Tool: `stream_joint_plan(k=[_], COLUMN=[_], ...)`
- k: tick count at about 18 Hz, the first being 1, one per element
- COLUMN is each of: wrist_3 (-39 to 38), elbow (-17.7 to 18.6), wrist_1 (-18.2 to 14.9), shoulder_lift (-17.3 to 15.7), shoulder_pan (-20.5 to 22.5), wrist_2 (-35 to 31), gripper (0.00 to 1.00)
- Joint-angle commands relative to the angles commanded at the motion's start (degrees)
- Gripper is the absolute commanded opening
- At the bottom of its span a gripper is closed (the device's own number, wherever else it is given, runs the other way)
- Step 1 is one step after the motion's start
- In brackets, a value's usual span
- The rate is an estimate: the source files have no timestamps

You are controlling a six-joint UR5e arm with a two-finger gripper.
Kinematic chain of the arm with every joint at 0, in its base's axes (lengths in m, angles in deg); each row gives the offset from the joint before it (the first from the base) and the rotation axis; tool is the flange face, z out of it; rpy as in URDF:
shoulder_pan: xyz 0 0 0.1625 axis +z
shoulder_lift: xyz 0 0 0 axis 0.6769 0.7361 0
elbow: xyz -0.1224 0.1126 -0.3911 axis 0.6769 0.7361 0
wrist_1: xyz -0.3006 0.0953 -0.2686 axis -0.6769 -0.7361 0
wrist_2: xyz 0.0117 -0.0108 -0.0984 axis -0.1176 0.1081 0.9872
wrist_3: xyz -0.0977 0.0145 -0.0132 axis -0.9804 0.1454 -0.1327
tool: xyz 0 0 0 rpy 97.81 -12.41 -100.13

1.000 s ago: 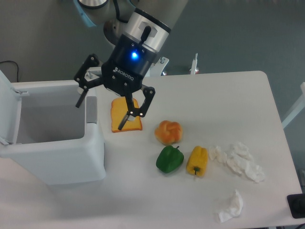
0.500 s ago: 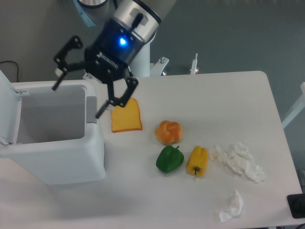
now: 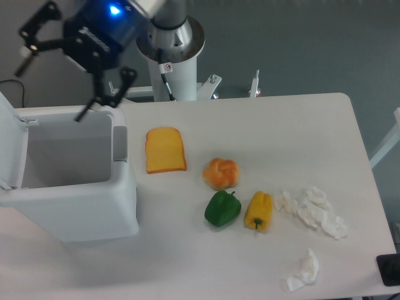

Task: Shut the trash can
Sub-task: 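Move the open gripper up and over toward the trash can lid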

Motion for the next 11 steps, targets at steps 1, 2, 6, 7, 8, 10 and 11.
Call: stream_joint_plan(k=[1, 2, 6, 7, 8, 10, 11], wrist_3=[0.09, 0.09, 0.00, 0.00, 0.00, 0.00, 0.00], elbow=[0.00, 0.00, -0.09, 0.00, 0.17, 0.44, 0.53], wrist_1=[0.00, 0.00, 0.35, 0.26, 0.26, 0.26, 0.26], shoulder_lift=[0.09, 0.09, -0.79, -0.97, -0.88, -0.70, -0.62], shoulder_pan=[-0.88, -1.50, -1.77, -1.85, -2.64, -4.13, -4.40], wrist_2=[0.17, 0.70, 4.65, 5.09, 5.62, 6.94, 7.64], gripper=[1.00, 1.00, 1.00, 1.00, 1.00, 1.00, 1.00])
